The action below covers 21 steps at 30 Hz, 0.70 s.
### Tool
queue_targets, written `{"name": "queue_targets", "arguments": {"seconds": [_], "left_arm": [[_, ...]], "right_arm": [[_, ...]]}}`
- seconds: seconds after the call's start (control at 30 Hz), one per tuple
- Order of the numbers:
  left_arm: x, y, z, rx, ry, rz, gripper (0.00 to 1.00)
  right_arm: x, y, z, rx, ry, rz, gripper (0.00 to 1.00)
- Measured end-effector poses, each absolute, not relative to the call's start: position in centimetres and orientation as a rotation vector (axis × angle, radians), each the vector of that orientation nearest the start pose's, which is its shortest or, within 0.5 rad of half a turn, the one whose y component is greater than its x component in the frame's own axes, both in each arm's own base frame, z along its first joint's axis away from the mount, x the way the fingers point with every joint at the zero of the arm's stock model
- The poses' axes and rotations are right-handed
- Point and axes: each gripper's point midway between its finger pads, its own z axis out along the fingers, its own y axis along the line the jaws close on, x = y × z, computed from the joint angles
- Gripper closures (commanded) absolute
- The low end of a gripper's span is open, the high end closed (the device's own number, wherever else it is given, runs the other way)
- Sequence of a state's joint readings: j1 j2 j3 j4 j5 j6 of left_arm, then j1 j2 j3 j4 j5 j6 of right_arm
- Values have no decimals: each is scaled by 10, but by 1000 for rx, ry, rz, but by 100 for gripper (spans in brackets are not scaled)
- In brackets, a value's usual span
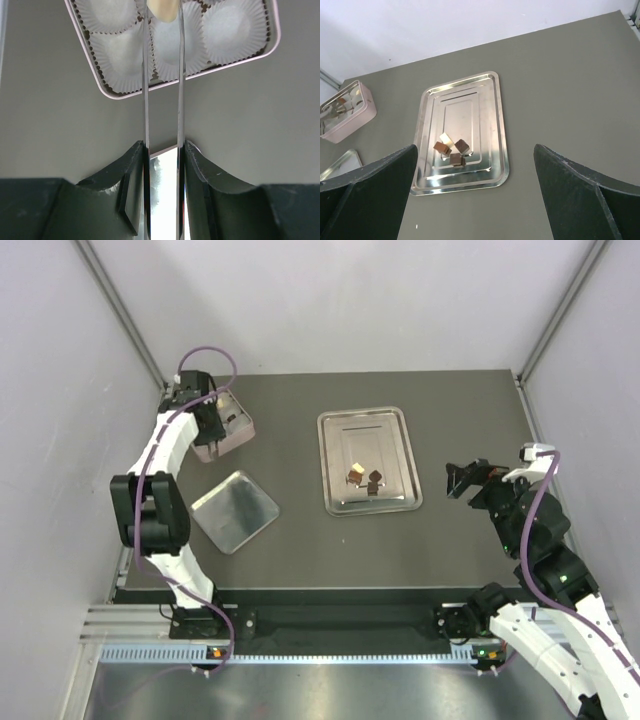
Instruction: Pack the chocolate
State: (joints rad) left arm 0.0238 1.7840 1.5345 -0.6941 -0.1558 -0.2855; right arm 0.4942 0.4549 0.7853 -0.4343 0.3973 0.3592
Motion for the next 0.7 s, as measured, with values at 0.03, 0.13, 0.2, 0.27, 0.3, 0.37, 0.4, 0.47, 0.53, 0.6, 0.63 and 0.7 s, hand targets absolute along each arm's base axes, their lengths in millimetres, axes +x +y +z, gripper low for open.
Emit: {"name": "queue_targets", "arguments": {"seconds": [0.03,0.13,0.2,0.27,0.3,0.37,0.4,0.47,0.53,0.6,0.63,0.7], "left_arm": [[442,27,140,-448,2468,92,61],[444,28,132,-447,2485,108,61],[447,30,132,-445,2483,118,61],[450,31,134,-443,2476,124,60],[451,31,136,-440,2471,125,60],[455,32,139,-435,2462,130,60],[456,32,141,-435,2457,131,60],[459,34,142,-434,2451,141,59],[462,35,143,-435,2447,150,58],[463,36,142,-434,2448,157,57],[463,36,141,-433,2450,158,57],[463,37,140,-435,2451,162,54]], "right_arm": [[229,62,302,187,1666,313,0],[229,62,302,187,1665,312,0],[229,61,302,187,1665,310,0],[229,61,302,187,1665,309,0],[229,61,302,187,1664,309,0],[229,61,302,185,1664,307,0],[229,61,302,183,1664,305,0],[229,61,302,181,1664,303,0],[229,60,302,182,1664,301,0],[229,60,302,181,1664,297,0],[229,60,302,180,1664,295,0],[229,59,302,179,1664,293,0]]}}
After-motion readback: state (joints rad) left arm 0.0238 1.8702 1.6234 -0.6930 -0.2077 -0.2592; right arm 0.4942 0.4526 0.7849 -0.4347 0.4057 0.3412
